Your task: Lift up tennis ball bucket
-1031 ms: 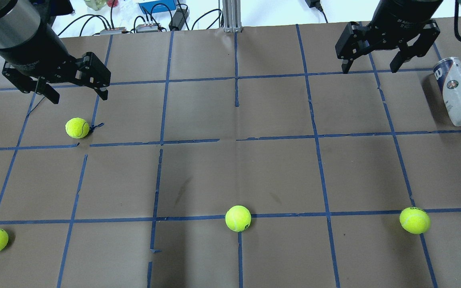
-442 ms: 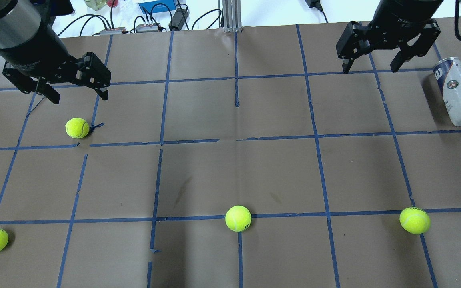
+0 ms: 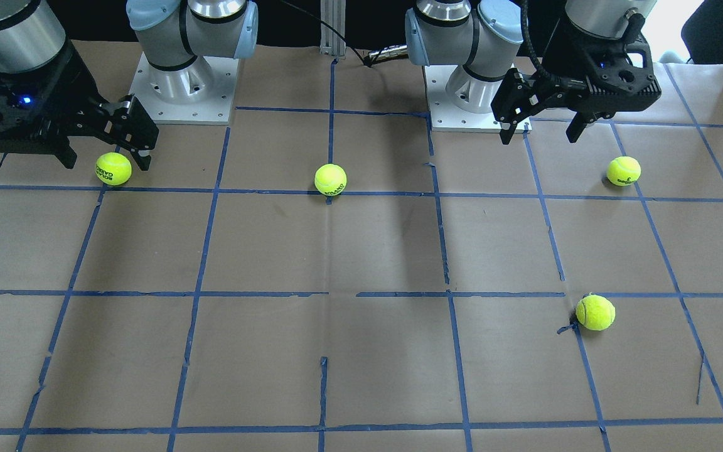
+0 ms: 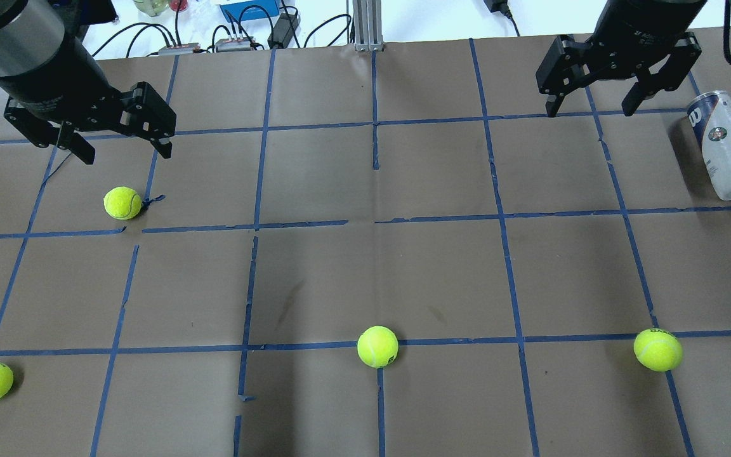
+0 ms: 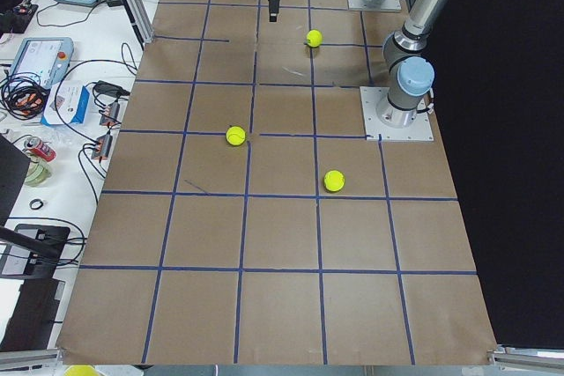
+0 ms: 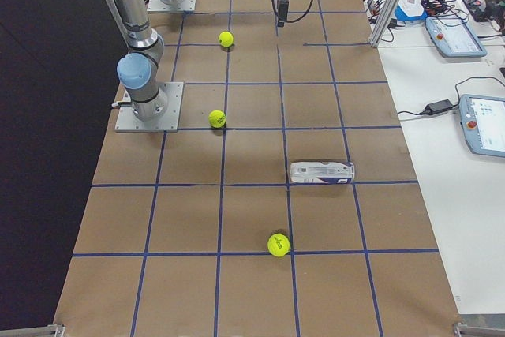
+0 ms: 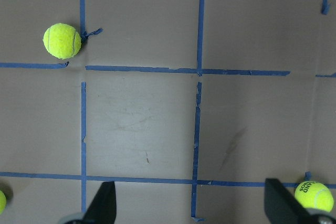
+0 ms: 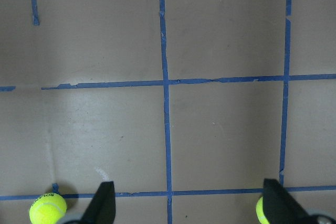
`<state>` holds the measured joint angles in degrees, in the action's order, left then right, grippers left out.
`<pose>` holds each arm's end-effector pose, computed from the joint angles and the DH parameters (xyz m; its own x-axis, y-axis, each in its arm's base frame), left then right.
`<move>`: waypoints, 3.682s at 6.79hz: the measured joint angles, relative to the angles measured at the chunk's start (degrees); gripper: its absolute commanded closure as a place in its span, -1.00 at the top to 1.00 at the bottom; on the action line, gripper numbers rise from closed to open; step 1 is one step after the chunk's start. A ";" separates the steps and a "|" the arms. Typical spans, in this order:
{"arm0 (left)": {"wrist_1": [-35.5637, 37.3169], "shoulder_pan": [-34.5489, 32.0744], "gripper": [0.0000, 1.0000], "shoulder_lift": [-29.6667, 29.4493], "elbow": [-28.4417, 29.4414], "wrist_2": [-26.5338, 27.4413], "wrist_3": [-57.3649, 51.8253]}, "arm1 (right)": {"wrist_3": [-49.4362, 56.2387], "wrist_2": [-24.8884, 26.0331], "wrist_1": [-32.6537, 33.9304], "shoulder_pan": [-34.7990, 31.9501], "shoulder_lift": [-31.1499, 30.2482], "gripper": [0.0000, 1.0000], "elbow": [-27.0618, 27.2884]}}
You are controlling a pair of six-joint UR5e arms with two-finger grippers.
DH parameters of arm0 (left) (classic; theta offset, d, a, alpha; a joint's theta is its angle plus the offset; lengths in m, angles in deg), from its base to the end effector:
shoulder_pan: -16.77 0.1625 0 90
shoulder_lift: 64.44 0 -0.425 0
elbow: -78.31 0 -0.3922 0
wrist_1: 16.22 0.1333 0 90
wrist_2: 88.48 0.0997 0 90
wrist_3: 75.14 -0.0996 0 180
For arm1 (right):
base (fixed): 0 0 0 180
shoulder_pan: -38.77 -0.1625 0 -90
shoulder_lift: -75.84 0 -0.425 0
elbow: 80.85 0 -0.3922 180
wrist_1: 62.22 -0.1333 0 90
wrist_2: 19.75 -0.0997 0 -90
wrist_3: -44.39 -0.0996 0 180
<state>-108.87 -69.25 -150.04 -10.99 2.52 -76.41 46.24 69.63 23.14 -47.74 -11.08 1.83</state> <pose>-0.0992 -0.4699 0.5259 -0.9987 -0.0480 -0.0184 -0.0472 0.9980 -0.0424 0.1029 -0.5202 0.5156 -0.9995 0.0287 -0.0110 0.0286 0.9996 0.0066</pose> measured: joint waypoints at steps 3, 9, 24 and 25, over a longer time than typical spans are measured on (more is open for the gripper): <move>0.01 -0.01 1.00 0.00 0.01 -0.03 0.03 | 0.00 -0.07 0.49 3.23 3.53 1.00 -1.82; 0.01 0.06 1.00 0.00 0.10 0.04 0.04 | 13.58 5.72 17.98 17.99 28.18 1.00 -13.76; 0.01 0.06 1.00 0.00 0.01 0.06 -0.05 | 29.29 5.48 35.53 27.01 44.67 0.16 -17.78; 0.01 0.06 1.00 0.00 0.01 0.06 -0.05 | 30.09 5.47 36.10 27.01 44.27 0.15 -17.82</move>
<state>-108.86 -69.19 -150.04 -10.99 2.57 -76.46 76.32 75.09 59.24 -20.73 33.19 -15.99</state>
